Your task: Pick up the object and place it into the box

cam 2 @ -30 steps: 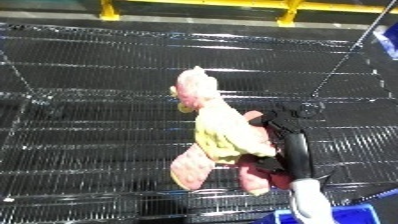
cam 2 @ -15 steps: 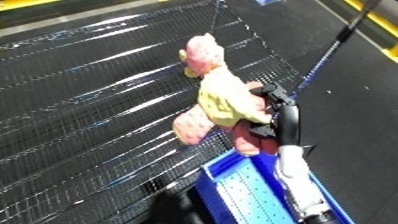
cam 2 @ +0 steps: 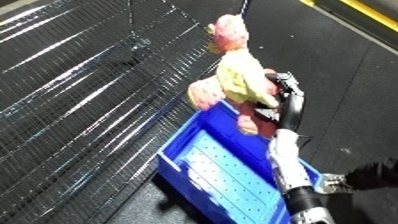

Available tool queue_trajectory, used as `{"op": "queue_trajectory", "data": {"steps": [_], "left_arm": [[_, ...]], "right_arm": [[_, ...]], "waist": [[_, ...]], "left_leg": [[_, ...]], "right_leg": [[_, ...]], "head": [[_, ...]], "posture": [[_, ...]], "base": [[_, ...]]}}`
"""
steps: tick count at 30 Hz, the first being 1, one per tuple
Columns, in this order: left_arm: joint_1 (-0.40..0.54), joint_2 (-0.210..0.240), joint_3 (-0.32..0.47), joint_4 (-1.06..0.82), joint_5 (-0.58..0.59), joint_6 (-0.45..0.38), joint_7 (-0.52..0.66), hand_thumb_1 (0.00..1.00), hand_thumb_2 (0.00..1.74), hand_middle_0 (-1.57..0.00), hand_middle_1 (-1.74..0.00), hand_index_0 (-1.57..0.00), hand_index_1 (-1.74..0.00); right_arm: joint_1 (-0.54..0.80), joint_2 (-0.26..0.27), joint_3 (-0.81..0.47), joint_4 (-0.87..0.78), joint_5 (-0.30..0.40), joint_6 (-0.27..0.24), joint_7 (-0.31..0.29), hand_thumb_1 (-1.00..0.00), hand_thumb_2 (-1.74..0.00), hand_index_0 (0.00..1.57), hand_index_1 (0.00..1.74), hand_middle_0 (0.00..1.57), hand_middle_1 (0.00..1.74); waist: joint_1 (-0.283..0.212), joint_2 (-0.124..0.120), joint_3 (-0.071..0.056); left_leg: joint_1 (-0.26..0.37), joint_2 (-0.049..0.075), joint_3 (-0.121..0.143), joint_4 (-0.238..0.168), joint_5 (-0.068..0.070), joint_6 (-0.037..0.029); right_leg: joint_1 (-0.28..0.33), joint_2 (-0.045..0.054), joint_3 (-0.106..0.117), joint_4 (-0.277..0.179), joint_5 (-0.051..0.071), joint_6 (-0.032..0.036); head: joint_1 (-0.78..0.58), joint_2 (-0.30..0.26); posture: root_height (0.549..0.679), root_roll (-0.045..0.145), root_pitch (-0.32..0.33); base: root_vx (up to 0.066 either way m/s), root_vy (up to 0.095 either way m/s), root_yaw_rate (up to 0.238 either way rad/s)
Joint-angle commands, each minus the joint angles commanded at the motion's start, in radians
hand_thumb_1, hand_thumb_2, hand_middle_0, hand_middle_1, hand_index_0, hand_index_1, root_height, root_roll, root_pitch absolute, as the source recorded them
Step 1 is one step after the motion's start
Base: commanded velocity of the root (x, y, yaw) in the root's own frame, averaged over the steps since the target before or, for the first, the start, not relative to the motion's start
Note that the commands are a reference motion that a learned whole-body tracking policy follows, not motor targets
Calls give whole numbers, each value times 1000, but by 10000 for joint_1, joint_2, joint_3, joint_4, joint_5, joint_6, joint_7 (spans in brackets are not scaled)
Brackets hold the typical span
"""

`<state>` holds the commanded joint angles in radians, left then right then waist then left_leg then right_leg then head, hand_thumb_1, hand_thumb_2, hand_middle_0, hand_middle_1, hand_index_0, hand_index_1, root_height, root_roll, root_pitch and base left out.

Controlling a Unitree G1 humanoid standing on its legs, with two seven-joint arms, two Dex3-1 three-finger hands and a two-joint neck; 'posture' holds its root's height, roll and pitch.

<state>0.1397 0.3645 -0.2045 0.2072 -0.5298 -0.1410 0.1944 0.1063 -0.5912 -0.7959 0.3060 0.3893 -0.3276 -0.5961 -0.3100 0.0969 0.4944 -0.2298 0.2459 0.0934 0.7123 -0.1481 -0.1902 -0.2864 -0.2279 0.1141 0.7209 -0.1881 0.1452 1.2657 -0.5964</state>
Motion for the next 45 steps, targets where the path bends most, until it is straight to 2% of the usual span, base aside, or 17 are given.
{"op": "queue_trajectory", "data": {"steps": [4,6,10,18,31,37,42,45], "left_arm": [[122,69,-74,-20,5,-117,-34,1000,1740,-1570,-1740,-1570,-1740],[174,137,-113,-35,65,-156,-64,1000,1740,-1570,-1740,-1570,-1740],[225,261,-136,-46,208,-182,-92,1000,1740,-1570,-1740,-1570,-1740],[260,440,-73,-231,373,-230,-91,1000,1740,-1570,-1740,-1570,-1740],[364,440,73,-441,609,-148,-32,1000,1740,-1570,-1740,-1570,-1740],[371,381,142,-501,533,-126,-58,1000,1740,-1570,-1740,-1570,-1740],[396,260,312,-531,447,-88,-81,1000,1740,-1570,-1740,-1570,-1740],[421,170,475,-478,470,-29,-107,1000,1740,-1570,-1740,-1570,-1740]], "right_arm": [[-313,342,-556,1016,830,-466,-751,-700,-1218,1099,1218,1099,1218],[-456,403,-693,1544,1294,-662,-885,-600,-1044,942,1044,942,1044],[-566,323,-778,2266,1821,-791,-816,-400,-696,628,696,628,696],[-420,195,-871,2896,2294,-936,-501,0,0,0,0,0,0],[-402,517,-539,2895,2909,-1105,-54,0,0,0,0,0,0],[-426,683,-202,2595,3029,-1070,339,0,0,0,0,0,0],[-387,880,510,1619,2597,-864,823,0,0,0,0,0,0],[-250,921,1167,604,1577,-449,1042,0,0,0,0,0,0]], "waist": [[-69,79,-47],[-59,110,-65],[-34,130,-114],[23,90,-183],[212,59,-247],[311,21,-228],[438,-26,-228],[545,-75,-217]], "left_leg": [[26,19,20,-39,-4,-23],[32,26,23,-64,3,-36],[47,33,34,-122,19,-56],[45,40,38,-245,109,-73],[154,3,45,-514,225,-69],[168,-16,31,-561,266,-71],[202,-38,6,-643,310,-56],[202,-54,-31,-659,327,-47]], "right_leg": [[39,39,-10,-78,40,-13],[53,48,-29,-96,52,-14],[79,56,-60,-142,56,-9],[124,73,-83,-275,9,4],[262,111,-143,-439,-62,38],[291,117,-158,-457,-85,42],[316,122,-171,-466,-107,45],[326,125,-195,-424,-134,48]], "head": [[217,16],[304,31],[323,49],[244,-19],[266,-177],[-279,-291],[-1168,-334],[-1993,-415]], "posture": [[629,89,-239],[629,88,-237],[631,88,-233],[633,88,-226],[636,88,-218],[636,88,-219],[636,86,-220],[635,85,-222]], "base": [[-4,-3,-5],[-7,-10,15],[-3,-8,0],[8,-4,0],[9,-4,8],[3,0,10],[5,-2,19],[-1,-4,35]]}}
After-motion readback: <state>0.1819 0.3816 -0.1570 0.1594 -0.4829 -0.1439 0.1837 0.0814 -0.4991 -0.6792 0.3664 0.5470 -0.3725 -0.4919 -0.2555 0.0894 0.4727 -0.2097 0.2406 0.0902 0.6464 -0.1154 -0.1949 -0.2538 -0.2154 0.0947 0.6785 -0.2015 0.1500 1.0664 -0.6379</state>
